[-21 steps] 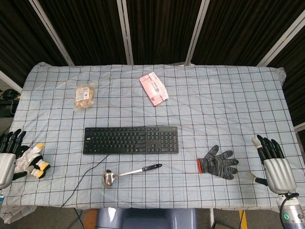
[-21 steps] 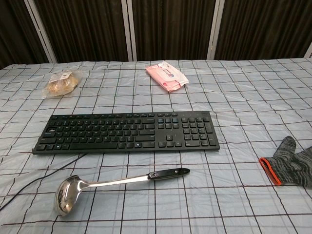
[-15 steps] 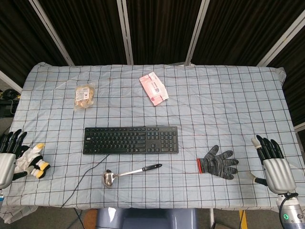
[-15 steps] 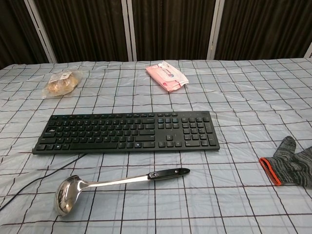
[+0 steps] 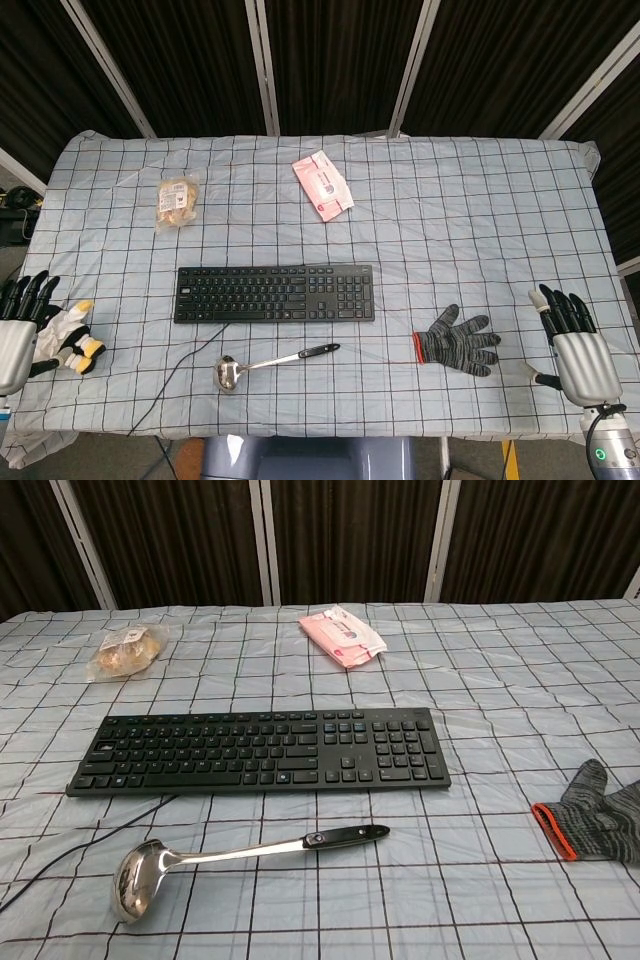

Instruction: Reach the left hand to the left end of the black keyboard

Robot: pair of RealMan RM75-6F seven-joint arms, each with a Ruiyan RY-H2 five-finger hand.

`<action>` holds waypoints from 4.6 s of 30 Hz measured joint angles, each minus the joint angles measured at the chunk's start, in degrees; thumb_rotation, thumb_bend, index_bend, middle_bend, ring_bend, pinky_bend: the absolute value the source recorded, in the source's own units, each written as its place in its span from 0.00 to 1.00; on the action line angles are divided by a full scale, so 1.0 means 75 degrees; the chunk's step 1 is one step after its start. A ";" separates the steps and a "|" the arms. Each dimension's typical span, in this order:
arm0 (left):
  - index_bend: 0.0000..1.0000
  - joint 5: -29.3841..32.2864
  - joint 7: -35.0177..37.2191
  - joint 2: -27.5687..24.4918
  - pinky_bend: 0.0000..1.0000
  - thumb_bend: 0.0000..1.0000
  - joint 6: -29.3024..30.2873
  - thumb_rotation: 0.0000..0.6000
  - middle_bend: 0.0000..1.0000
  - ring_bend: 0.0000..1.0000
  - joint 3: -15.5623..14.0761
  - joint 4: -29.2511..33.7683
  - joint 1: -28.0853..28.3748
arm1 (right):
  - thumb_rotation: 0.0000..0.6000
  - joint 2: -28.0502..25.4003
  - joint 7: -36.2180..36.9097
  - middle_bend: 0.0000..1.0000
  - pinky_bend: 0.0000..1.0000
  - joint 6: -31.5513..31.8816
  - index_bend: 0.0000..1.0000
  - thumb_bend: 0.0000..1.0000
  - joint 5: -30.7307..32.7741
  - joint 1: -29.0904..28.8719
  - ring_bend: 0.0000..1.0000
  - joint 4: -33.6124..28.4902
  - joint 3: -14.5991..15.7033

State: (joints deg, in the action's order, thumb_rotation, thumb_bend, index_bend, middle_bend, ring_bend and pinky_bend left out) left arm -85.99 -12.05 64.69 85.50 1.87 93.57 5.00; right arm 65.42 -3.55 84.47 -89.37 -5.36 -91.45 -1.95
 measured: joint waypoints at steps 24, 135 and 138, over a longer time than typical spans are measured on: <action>0.00 0.2324 -0.3349 -0.0526 0.60 1.00 -0.2536 1.00 0.84 0.77 0.0434 0.3118 0.1702 | 1.00 -0.0063 0.0201 0.00 0.00 -0.0068 0.03 0.06 0.0203 0.0011 0.00 -0.0147 -0.0064; 0.00 0.8641 -0.5164 0.0913 0.33 0.73 -0.1868 1.00 0.29 0.31 0.0336 0.3619 0.6734 | 1.00 -0.0235 0.1000 0.00 0.00 -0.0074 0.03 0.06 0.0165 0.0036 0.00 -0.0255 -0.0060; 0.00 0.7375 -0.4768 0.0497 0.16 0.55 -0.1393 1.00 0.04 0.08 0.0157 0.4009 0.6291 | 1.00 -0.0227 0.0939 0.00 0.00 -0.0076 0.03 0.06 0.0161 0.0034 0.00 -0.0256 -0.0057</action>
State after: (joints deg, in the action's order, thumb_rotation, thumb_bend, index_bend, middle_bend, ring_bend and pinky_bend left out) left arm -30.68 -47.81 68.42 75.05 3.05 123.64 52.18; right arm 63.71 3.49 83.89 -88.16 -5.10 -93.37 -2.38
